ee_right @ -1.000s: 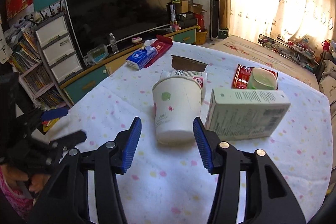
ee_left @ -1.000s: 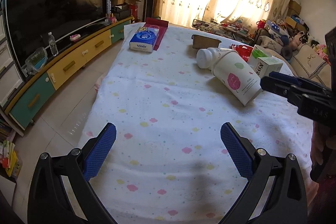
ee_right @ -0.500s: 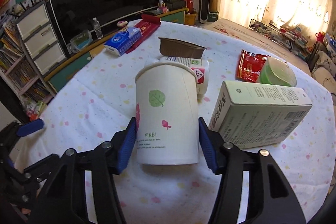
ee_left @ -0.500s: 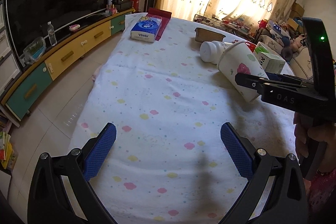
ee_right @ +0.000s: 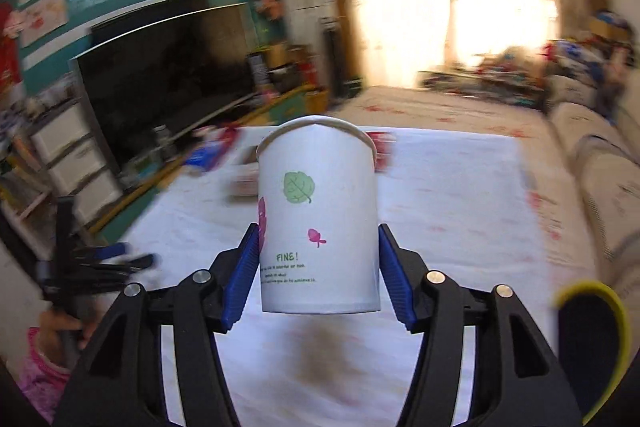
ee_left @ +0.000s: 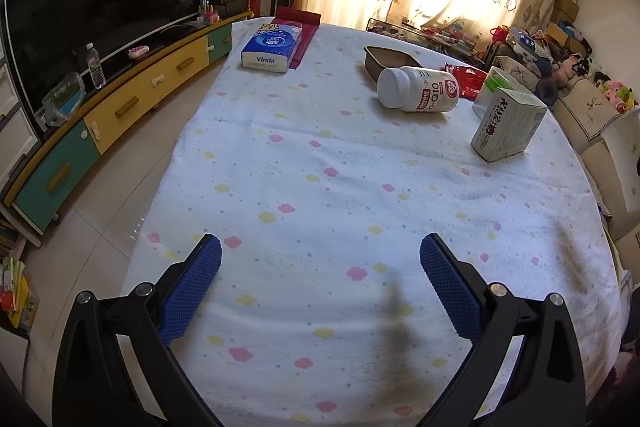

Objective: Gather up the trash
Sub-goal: 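Carry the paper cup over the bin and open the right gripper, then grasp the pale green box with the left gripper and lift it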

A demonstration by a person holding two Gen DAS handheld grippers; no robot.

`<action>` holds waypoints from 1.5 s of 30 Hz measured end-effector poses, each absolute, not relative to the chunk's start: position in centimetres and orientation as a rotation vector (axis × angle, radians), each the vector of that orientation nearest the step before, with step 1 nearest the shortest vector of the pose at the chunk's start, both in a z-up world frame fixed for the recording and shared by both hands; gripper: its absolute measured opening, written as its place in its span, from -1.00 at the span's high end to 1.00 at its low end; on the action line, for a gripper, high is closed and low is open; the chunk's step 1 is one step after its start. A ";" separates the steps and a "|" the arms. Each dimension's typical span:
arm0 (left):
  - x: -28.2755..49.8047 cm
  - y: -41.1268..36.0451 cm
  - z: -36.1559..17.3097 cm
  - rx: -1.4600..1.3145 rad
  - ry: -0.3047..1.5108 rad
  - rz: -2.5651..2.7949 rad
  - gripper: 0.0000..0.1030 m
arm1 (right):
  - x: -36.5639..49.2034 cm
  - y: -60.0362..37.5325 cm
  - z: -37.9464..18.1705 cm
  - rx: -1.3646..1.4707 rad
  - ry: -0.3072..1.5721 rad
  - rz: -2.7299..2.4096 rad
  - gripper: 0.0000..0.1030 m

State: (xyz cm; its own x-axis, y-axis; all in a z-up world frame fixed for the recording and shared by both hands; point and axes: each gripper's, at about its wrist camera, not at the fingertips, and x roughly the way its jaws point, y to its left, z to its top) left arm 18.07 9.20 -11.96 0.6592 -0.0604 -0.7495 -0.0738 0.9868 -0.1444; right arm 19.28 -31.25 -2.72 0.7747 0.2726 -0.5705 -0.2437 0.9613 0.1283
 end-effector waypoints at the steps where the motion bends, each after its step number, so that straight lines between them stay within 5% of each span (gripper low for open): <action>1: 18.2 9.2 -12.0 -0.165 0.853 0.006 -0.90 | 18.9 -33.4 -3.1 0.050 0.625 0.207 -0.08; 11: 18.9 7.7 -11.9 -0.122 0.878 -0.055 -0.90 | 16.2 -51.3 -10.7 0.203 0.760 -0.284 -0.12; 16: 20.3 4.8 -10.8 -0.103 0.886 -0.154 -0.90 | 16.7 -54.5 -13.1 0.207 0.793 -0.378 -0.33; 42: 33.2 -7.9 -9.1 0.131 0.803 -0.477 -0.90 | 17.0 -53.4 -13.6 0.270 0.781 -0.320 -0.35; 45: 32.8 -8.9 -8.8 0.131 0.792 -0.517 -0.73 | 16.8 -53.4 -13.6 0.274 0.783 -0.314 -0.35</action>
